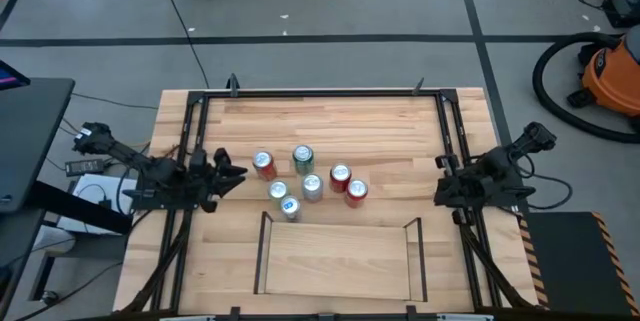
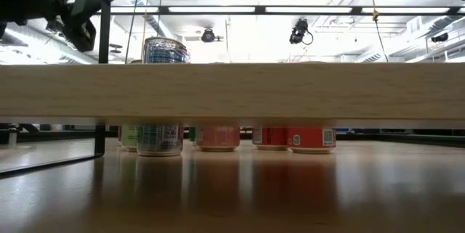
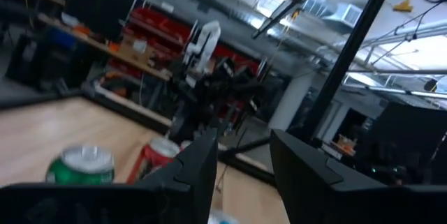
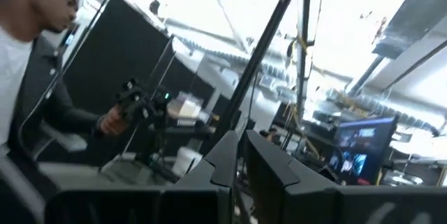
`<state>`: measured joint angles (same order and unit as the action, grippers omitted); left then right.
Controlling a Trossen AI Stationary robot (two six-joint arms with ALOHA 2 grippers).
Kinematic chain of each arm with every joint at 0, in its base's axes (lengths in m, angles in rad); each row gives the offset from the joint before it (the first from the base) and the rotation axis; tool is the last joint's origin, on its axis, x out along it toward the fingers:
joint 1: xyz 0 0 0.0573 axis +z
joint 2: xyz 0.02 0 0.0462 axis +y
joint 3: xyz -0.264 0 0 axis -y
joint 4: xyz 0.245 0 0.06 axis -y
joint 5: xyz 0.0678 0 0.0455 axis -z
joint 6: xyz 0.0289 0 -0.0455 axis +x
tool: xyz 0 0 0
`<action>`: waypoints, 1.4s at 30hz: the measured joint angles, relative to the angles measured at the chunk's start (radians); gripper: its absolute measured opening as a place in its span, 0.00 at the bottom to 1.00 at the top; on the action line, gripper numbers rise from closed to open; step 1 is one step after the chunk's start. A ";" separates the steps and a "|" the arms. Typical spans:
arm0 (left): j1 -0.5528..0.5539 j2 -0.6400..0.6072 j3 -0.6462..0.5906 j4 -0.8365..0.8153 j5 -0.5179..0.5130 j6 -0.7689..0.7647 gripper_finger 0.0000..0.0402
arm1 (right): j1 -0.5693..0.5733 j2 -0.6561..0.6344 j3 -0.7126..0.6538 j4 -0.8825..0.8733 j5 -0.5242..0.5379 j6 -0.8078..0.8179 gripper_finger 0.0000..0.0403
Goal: Place canned beverage on shelf
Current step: Put the right orange soda can on the shelf
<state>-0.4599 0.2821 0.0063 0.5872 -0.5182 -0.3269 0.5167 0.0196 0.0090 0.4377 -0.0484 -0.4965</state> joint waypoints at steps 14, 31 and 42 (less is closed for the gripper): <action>0.050 0.000 0.000 0.033 -0.038 0.114 0.35 | 0.000 0.000 0.000 0.048 -0.022 0.143 0.10; 0.074 0.000 0.000 0.136 0.352 0.234 0.35 | -0.004 0.013 0.000 0.148 0.261 0.299 0.10; 0.074 0.000 0.000 0.186 0.316 0.188 0.35 | -0.075 0.024 0.000 0.352 0.494 0.163 0.10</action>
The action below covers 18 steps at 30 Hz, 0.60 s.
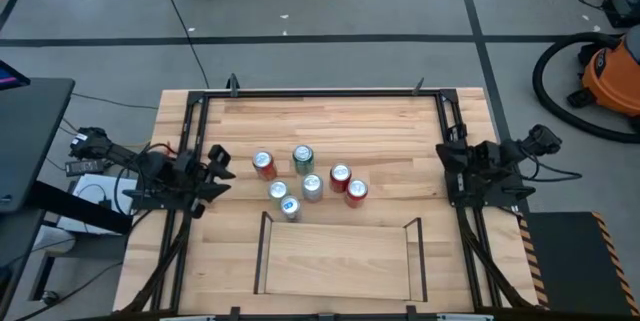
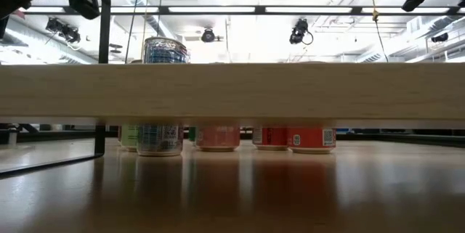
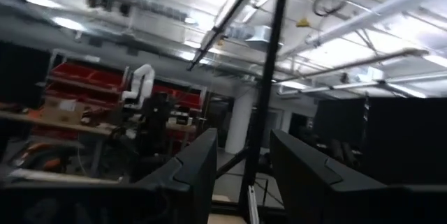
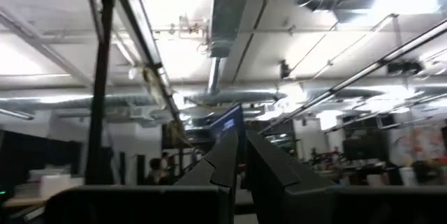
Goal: Place canned beverage on shelf
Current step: Put the right orange soda can on the shelf
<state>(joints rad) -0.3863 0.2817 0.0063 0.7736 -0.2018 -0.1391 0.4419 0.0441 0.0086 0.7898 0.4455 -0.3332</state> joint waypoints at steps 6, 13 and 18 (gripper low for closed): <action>0.001 0.020 0.005 -0.047 -0.160 0.004 0.35 | -0.059 0.020 0.000 0.026 -0.162 0.032 0.10; 0.033 0.123 0.098 -0.140 -0.254 0.031 0.35 | -0.103 0.141 0.000 0.045 -0.230 0.137 0.10; 0.063 0.195 0.163 -0.215 -0.255 0.031 0.35 | -0.129 0.279 0.025 0.084 -0.229 0.182 0.10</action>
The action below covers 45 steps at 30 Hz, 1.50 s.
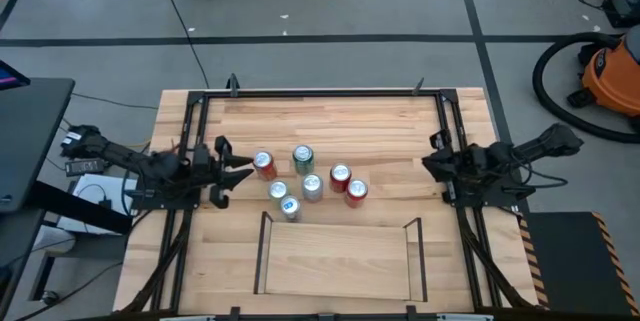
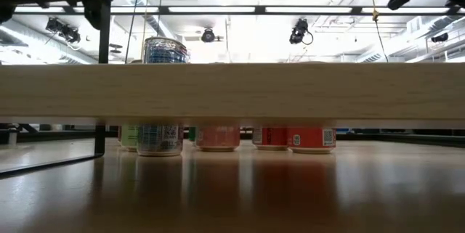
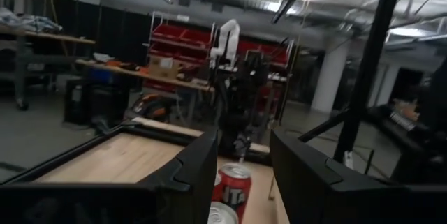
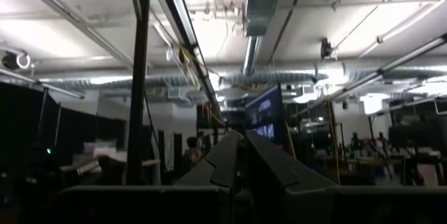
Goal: Place canned beverage on shelf
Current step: Put the right orange soda can on the shelf
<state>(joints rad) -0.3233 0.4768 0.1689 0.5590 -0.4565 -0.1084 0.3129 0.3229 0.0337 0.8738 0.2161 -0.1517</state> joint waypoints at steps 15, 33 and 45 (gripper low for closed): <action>0.014 0.114 0.087 -0.008 -0.001 0.000 0.35 | -0.073 0.433 0.250 -0.016 0.073 -0.032 0.10; -0.072 0.351 0.392 -0.188 0.008 0.105 0.35 | -0.008 0.847 0.715 -0.566 0.282 0.108 0.16; -0.036 0.354 0.487 -0.481 -0.043 0.131 0.35 | 0.009 1.140 1.207 -1.479 0.348 0.495 0.49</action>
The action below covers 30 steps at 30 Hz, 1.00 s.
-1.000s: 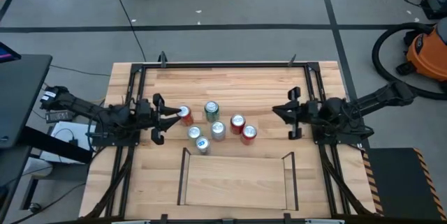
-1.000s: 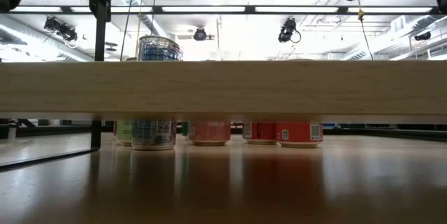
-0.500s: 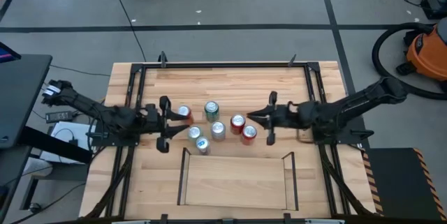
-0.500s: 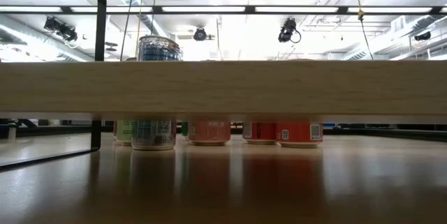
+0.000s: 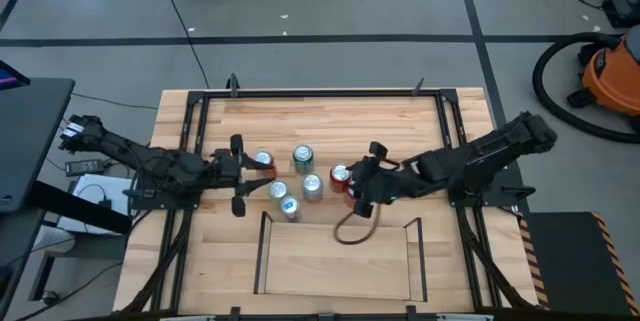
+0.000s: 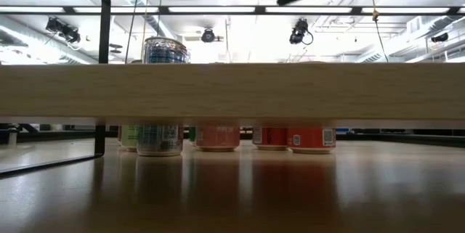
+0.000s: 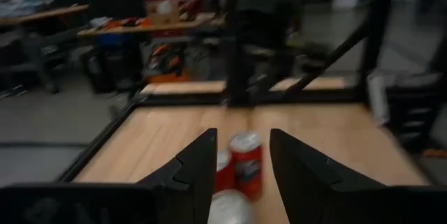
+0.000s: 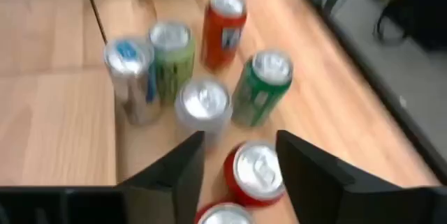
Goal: Place canned beverage on shelf
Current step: Put the right orange soda can on the shelf
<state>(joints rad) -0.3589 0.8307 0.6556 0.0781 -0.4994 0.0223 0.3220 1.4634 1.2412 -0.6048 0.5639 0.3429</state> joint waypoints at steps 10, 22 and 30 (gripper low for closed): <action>0.065 0.001 0.000 -0.014 -0.024 -0.019 0.35 | -0.048 0.206 0.196 -0.408 -0.252 0.233 0.81; 0.052 0.001 0.000 -0.017 -0.020 -0.072 0.35 | -0.113 0.314 0.235 -0.503 -0.338 0.251 0.94; 0.052 0.001 0.000 -0.025 -0.020 -0.071 0.35 | -0.129 0.326 0.231 -0.517 -0.374 0.256 0.93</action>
<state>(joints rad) -0.3073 0.8314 0.6556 0.0527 -0.5190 -0.0482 0.1929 1.7889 1.4727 -1.1223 0.1896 0.5988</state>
